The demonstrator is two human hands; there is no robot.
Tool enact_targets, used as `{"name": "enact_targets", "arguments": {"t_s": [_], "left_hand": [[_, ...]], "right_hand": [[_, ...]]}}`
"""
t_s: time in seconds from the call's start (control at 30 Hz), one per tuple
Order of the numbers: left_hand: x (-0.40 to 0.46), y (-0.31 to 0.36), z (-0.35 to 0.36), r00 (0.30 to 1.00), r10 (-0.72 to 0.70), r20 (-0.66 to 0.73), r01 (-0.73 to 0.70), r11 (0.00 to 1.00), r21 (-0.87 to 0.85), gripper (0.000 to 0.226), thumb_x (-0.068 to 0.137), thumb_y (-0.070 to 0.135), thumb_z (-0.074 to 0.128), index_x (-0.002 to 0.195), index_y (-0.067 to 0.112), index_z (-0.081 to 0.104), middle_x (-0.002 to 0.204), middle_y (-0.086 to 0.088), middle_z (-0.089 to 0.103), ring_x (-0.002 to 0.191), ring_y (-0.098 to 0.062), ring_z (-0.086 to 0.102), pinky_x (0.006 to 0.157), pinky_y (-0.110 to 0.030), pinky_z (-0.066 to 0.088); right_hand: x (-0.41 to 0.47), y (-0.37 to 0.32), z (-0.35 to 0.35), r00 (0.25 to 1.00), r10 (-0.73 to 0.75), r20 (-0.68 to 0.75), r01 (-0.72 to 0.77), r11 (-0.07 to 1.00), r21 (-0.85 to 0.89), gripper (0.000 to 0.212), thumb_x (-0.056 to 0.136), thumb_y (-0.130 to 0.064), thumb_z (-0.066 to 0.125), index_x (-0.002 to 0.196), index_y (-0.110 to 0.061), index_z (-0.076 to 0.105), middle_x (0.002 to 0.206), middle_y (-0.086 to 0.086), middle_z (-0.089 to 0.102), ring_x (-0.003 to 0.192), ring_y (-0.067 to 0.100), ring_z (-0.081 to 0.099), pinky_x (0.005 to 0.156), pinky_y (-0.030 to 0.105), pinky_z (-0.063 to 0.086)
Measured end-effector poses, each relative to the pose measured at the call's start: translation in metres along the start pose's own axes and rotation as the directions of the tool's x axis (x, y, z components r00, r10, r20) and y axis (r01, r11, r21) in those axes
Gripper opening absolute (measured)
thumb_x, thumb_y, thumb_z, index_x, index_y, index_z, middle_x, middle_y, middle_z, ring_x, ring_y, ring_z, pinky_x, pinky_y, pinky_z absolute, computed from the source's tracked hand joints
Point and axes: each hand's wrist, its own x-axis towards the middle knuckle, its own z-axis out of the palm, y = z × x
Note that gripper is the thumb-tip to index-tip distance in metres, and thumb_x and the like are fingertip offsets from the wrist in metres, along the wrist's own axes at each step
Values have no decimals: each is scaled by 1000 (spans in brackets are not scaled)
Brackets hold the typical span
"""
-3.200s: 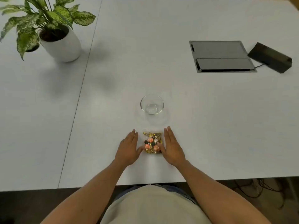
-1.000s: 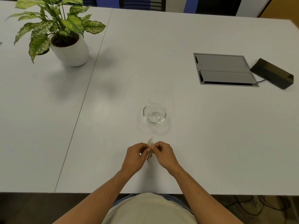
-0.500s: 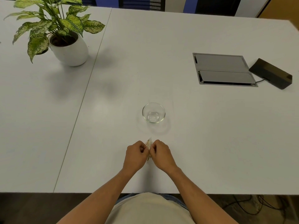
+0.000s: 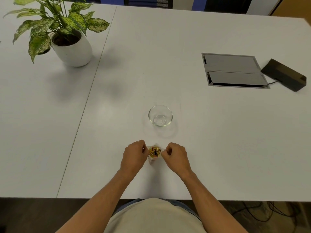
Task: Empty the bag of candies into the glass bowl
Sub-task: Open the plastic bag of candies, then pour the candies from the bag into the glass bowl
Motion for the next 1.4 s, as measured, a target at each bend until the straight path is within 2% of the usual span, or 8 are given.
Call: {"name": "enact_targets", "arguments": {"t_s": [0.23,0.37,0.53,0.67,0.77,0.9,1.13,1.4], "left_hand": [[9,14,-15,989,83,119,-91,994,67,16,91,18,55,90,6,66,84,-10,71,75,-26,64,67,-40,55],[13,34,-21,981,123,148,-133,989,58,16,89,18,57,90,5,66,84,-11,71,77,-26,65,69,-41,57],[15,58,-26,977,155,149,-145,987,-75,14,86,18,62,90,7,70,83,-9,72,77,-22,68,70,-37,59],[17,72,-29,970,132,204,-55,937,-345,10,85,14,64,83,5,69,69,-12,74,59,-17,73,68,-38,63],[22,76,-29,968,105,228,16,882,-472,10,84,9,64,82,1,68,67,-16,74,58,-21,74,67,-41,64],[32,74,-28,977,59,203,63,835,-546,9,86,8,65,84,-1,68,66,-12,70,61,-24,74,66,-40,64],[64,51,-17,982,-123,143,186,763,-619,9,88,17,67,92,9,69,85,-7,69,76,-22,73,67,-33,63],[120,16,4,941,-310,133,333,787,-520,40,86,15,69,124,15,58,130,-5,57,98,-27,67,90,-37,52]], "right_hand": [[3,14,-7,990,100,97,-129,916,379,14,86,-15,64,78,-5,67,82,9,72,78,22,69,71,31,59],[3,26,-4,950,206,237,-314,645,697,24,90,-25,66,88,-1,66,96,17,69,88,27,71,77,44,61],[1,39,6,876,306,373,-468,356,809,47,97,-46,48,115,-6,64,111,18,70,103,36,67,82,48,59],[7,40,2,863,253,437,-479,135,868,37,101,-19,38,126,-2,60,125,27,63,114,43,60,98,56,49],[15,40,-4,872,220,438,-447,-7,894,40,96,-10,35,128,4,55,126,31,59,116,48,57,90,54,54],[22,41,-11,881,243,405,-399,-75,914,30,98,-18,40,115,-5,62,105,20,66,77,30,67,64,39,59],[36,45,-15,875,304,377,-355,-129,926,20,98,-19,43,106,-13,60,102,14,63,71,24,67,56,34,57],[67,35,-33,879,413,239,-320,138,937,18,96,-30,55,106,-19,64,103,3,69,82,20,70,57,32,58]]}}
